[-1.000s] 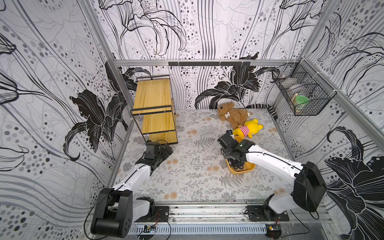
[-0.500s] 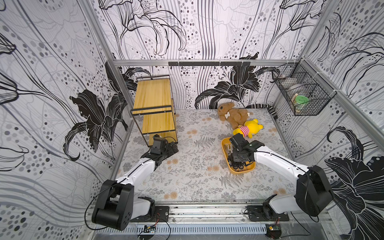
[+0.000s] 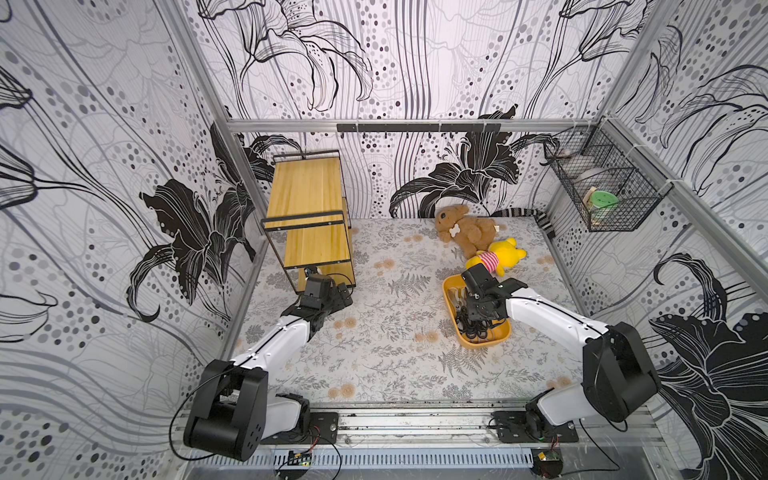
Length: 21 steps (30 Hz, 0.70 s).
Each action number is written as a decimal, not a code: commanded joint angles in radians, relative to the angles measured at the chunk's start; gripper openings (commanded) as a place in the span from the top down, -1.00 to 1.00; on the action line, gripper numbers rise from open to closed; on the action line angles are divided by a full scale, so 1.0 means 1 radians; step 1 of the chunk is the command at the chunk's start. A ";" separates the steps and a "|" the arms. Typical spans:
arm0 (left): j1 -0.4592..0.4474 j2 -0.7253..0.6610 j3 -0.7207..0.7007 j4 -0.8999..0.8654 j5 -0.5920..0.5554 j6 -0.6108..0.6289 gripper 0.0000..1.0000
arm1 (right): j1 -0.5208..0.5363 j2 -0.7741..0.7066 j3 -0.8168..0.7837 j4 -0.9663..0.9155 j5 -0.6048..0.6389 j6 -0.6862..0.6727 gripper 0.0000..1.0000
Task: Put the scissors into the storage box
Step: Place the scissors in the storage box, then reset both arms
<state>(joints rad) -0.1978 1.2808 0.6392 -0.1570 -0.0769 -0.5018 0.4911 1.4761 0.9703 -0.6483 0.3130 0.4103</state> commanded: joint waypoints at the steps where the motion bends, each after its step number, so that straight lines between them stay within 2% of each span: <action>1: -0.006 -0.020 0.016 0.092 -0.082 0.107 -0.95 | -0.033 -0.055 0.021 0.023 0.032 -0.029 0.06; 6: -0.005 -0.008 -0.022 0.263 -0.158 0.245 -0.95 | -0.132 -0.094 -0.011 0.153 0.066 -0.105 0.02; 8: -0.005 0.004 -0.057 0.368 -0.191 0.310 -0.95 | -0.202 -0.093 -0.042 0.248 0.040 -0.138 0.01; 11: 0.001 0.029 -0.117 0.525 -0.234 0.401 -0.95 | -0.300 -0.084 -0.142 0.483 -0.043 -0.226 0.01; 14: 0.030 0.058 -0.195 0.715 -0.250 0.445 -0.95 | -0.338 -0.068 -0.259 0.731 -0.038 -0.308 0.00; 17: 0.067 0.102 -0.247 0.889 -0.206 0.464 -0.95 | -0.362 -0.053 -0.379 0.971 -0.044 -0.381 0.01; 19: 0.075 0.127 -0.244 0.945 -0.199 0.477 -0.95 | -0.367 -0.051 -0.457 1.143 -0.057 -0.433 0.02; 21: 0.096 0.156 -0.209 0.923 -0.150 0.451 -0.95 | -0.367 -0.050 -0.541 1.330 -0.091 -0.469 0.02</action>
<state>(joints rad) -0.1184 1.4132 0.3988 0.6010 -0.2676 -0.0772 0.1207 1.4086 0.5171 0.3481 0.2840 0.0483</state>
